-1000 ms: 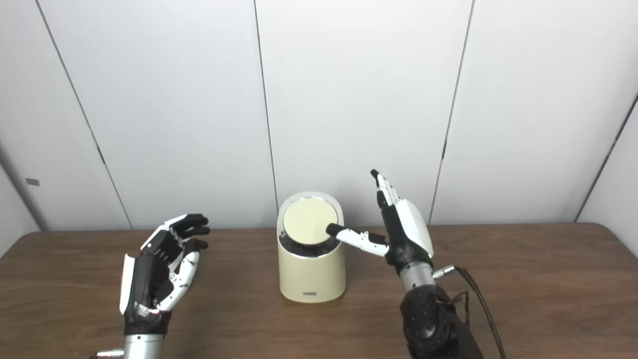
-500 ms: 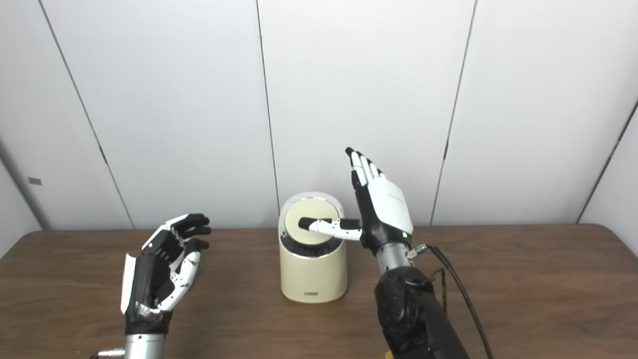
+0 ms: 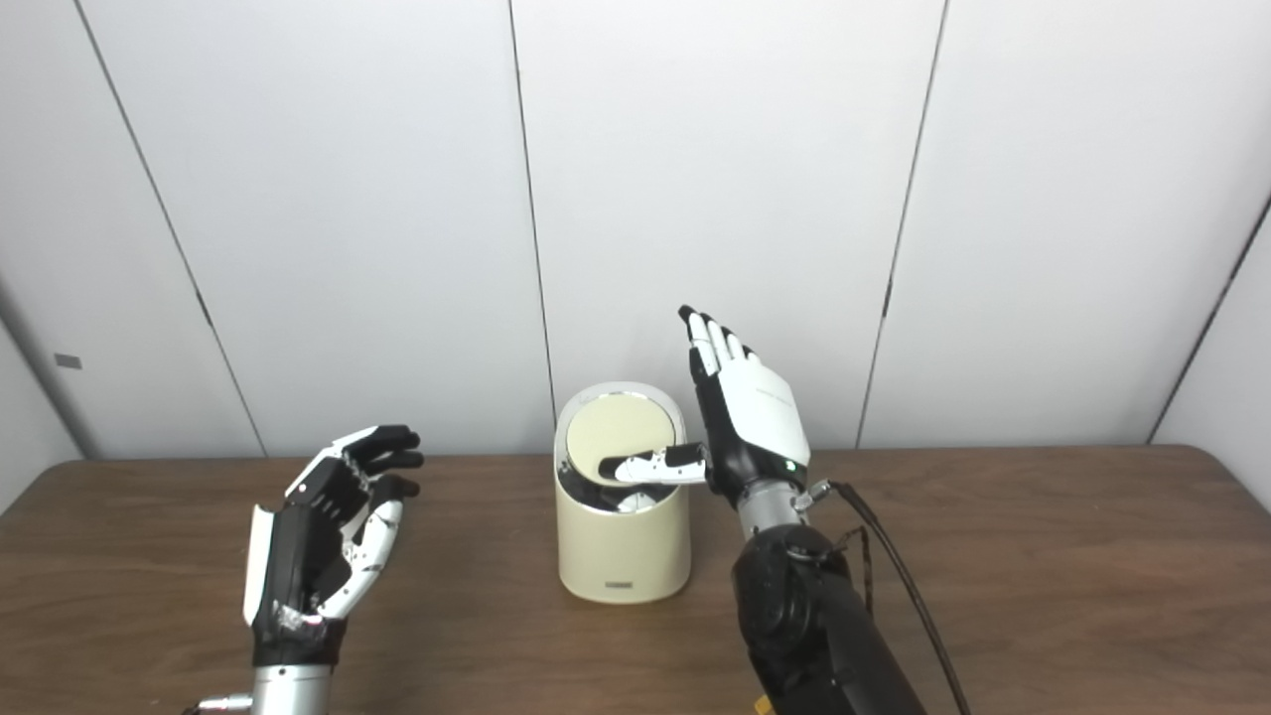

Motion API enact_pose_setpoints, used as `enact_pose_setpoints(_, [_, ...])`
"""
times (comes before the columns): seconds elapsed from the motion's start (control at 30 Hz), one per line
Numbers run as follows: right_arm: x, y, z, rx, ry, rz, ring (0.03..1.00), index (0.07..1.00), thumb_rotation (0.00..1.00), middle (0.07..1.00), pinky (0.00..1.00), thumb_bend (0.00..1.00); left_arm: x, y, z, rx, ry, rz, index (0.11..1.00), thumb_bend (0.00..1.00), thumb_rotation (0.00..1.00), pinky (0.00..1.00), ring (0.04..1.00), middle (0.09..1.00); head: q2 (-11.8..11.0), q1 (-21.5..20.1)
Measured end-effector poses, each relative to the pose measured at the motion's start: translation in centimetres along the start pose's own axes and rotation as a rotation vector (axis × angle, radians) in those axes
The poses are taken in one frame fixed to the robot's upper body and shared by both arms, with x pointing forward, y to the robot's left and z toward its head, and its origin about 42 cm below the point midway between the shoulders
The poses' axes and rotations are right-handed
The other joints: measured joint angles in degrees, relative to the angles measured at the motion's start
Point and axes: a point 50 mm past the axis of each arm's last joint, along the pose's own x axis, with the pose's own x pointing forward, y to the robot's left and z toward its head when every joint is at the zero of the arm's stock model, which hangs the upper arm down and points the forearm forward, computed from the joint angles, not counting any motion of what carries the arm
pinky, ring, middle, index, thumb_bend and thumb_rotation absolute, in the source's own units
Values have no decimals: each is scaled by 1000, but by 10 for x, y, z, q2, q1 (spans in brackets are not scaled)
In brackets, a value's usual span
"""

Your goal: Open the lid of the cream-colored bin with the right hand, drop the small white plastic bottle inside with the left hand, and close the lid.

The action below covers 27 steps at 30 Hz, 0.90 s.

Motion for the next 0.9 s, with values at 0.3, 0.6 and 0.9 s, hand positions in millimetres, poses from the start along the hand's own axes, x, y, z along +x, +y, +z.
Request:
enact_pose_setpoints(0.3, [5, 0, 1, -27, -9, -6, 1000, 1000, 232, 1000, 1000, 969, -1, -5, 1, 1, -1, -5, 698, 238, 281, 556, 664, 702, 0, 3])
enact_pose_setpoints(0.6, [9, -4, 16, -119, -73, -41, 1000, 1000, 129, 1000, 1000, 960, -1, -7, 1, -7, -2, -4, 697, 233, 267, 561, 669, 705, 1, 4])
enact_pose_setpoints(0.9, [3, -5, 1, -12, -16, -11, 1000, 1000, 511, 1000, 1000, 953, 0, -8, 3, -8, -10, -3, 701, 230, 277, 561, 671, 708, 1, 4])
